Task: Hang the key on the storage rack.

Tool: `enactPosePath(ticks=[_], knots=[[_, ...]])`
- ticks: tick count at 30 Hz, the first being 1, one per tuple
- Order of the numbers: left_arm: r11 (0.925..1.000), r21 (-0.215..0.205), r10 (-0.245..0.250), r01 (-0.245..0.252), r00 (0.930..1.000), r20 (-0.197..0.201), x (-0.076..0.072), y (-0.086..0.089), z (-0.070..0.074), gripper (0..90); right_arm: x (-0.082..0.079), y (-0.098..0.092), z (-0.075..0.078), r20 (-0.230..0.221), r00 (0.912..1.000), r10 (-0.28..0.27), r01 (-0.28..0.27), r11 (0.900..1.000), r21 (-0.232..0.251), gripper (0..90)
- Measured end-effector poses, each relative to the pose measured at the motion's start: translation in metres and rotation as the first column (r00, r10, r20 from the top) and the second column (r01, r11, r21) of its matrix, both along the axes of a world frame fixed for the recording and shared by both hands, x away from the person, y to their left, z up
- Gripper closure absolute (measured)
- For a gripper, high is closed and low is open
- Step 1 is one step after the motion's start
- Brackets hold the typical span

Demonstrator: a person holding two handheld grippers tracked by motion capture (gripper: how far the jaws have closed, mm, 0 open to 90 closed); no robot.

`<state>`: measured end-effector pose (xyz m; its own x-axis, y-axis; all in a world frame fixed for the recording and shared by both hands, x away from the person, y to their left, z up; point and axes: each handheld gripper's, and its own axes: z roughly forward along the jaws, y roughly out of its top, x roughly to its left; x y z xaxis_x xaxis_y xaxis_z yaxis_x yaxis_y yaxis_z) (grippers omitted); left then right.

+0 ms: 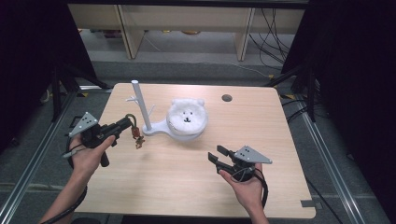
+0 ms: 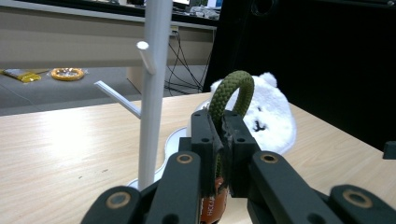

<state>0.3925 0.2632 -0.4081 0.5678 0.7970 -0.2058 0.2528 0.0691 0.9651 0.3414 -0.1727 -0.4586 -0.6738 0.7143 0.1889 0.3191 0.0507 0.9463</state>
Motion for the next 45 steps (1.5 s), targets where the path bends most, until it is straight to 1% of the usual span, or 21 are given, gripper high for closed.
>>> enactPosePath(ticks=[1,2,8,9,11,12,14,18,21,22,24,27,28,30,31,33,34,35,37,39,45], knots=[[1.0,0.001,0.001,-0.001,1.0,0.001,0.001,0.001,0.0,84.3,0.0,-0.002,0.0,0.021,0.9998,-0.004,0.005,1.0,-0.024,51.8],[1.0,0.0,0.003,-0.003,1.0,0.002,0.002,0.001,0.001,84.3,-0.001,-0.002,-0.001,-0.006,1.0,-0.008,0.008,1.0,-0.005,51.8],[0.9998,0.005,0.019,-0.019,0.9998,0.0,0.01,0.006,0.004,84.3,-0.002,-0.008,-0.002,0.005,0.9997,-0.025,0.025,1.0,-0.007,51.7],[0.9997,0.008,0.022,-0.022,0.9998,-0.002,0.011,0.007,0.005,84.3,-0.004,-0.008,-0.003,-0.016,0.9991,-0.039,0.039,0.999,-0.005,51.7],[0.9997,0.003,0.023,-0.023,0.9997,0.002,0.015,0.008,0.005,84.3,-0.003,-0.009,-0.004,-0.002,0.9995,-0.031,0.031,1.0,0.001,51.6],[0.9995,0.01,0.031,-0.031,0.9995,-0.005,0.016,0.009,0.005,84.3,-0.003,-0.009,-0.005,-0.013,0.9993,-0.036,0.036,0.999,0.009,51.6],[0.9993,0.011,0.035,-0.035,0.9994,-0.008,0.02,0.011,0.006,84.3,-0.004,-0.01,-0.005,-0.012,0.9991,-0.041,0.041,0.999,0.009,51.6],[0.9991,0.014,0.04,-0.04,0.9992,-0.008,0.025,0.011,0.008,84.3,-0.002,-0.012,-0.005,0.011,0.9993,-0.037,0.037,0.999,-0.006,51.5],[0.9989,0.023,0.042,-0.042,0.9991,-0.007,0.029,0.012,0.01,84.3,-0.003,-0.012,-0.005,-0.005,0.9994,-0.034,0.034,0.999,0.005,51.4],[0.9988,0.021,0.044,-0.044,0.999,-0.008,0.03,0.013,0.011,84.3,-0.003,-0.012,-0.005,-0.001,0.9993,-0.038,0.038,0.999,-0.002,51.4],[0.9987,0.021,0.046,-0.046,0.9989,-0.009,0.033,0.013,0.012,84.3,-0.003,-0.012,-0.006,-0.017,0.9991,-0.038,0.039,0.999,0.007,51.4],[0.9985,0.02,0.052,-0.052,0.9986,-0.011,0.037,0.014,0.012,84.3,-0.003,-0.012,-0.006,-0.007,0.999,-0.045,0.045,0.999,0.002,51.3],[0.9984,0.018,0.053,-0.053,0.9985,-0.012,0.038,0.014,0.012,84.3,-0.003,-0.012,-0.007,-0.018,0.9987,-0.047,0.047,0.999,0.003,51.2],[0.9983,0.019,0.055,-0.055,0.9984,-0.014,0.041,0.014,0.014,84.3,-0.002,-0.012,-0.007,-0.005,0.9993,-0.037,0.037,0.999,0.006,51.2],[0.9983,0.02,0.055,-0.054,0.9984,-0.014,0.042,0.014,0.014,84.3,-0.003,-0.012,-0.007,-0.016,0.999,-0.042,0.043,0.999,0.011,51.2],[0.9982,0.018,0.057,-0.057,0.9982,-0.016,0.045,0.014,0.015,84.3,-0.002,-0.013,-0.007,0.008,0.9986,-0.053,0.053,0.999,-0.01,51.2],[0.9982,0.02,0.058,-0.057,0.9982,-0.017,0.046,0.015,0.015,84.3,-0.002,-0.013,-0.007,0.005,0.999,-0.045,0.045,0.999,-0.003,51.1],[0.9981,0.014,0.06,-0.059,0.998,-0.02,0.047,0.015,0.015,84.3,-0.003,-0.013,-0.006,-0.015,0.9988,-0.048,0.048,0.999,0.004,51.1],[0.998,0.014,0.062,-0.062,0.9978,-0.023,0.049,0.016,0.015,84.3,-0.003,-0.013,-0.007,-0.016,0.9992,-0.037,0.037,0.999,0.008,51.0],[0.9979,0.007,0.065,-0.064,0.9975,-0.03,0.051,0.017,0.014,84.3,-0.003,-0.014,-0.006,-0.015,0.9987,-0.048,0.048,0.999,0.01,51.0],[0.998,-0.005,0.063,-0.063,0.9972,-0.041,0.054,0.017,0.012,84.3,-0.003,-0.015,-0.007,-0.013,0.999,-0.044,0.044,0.999,0.01,50.9]])
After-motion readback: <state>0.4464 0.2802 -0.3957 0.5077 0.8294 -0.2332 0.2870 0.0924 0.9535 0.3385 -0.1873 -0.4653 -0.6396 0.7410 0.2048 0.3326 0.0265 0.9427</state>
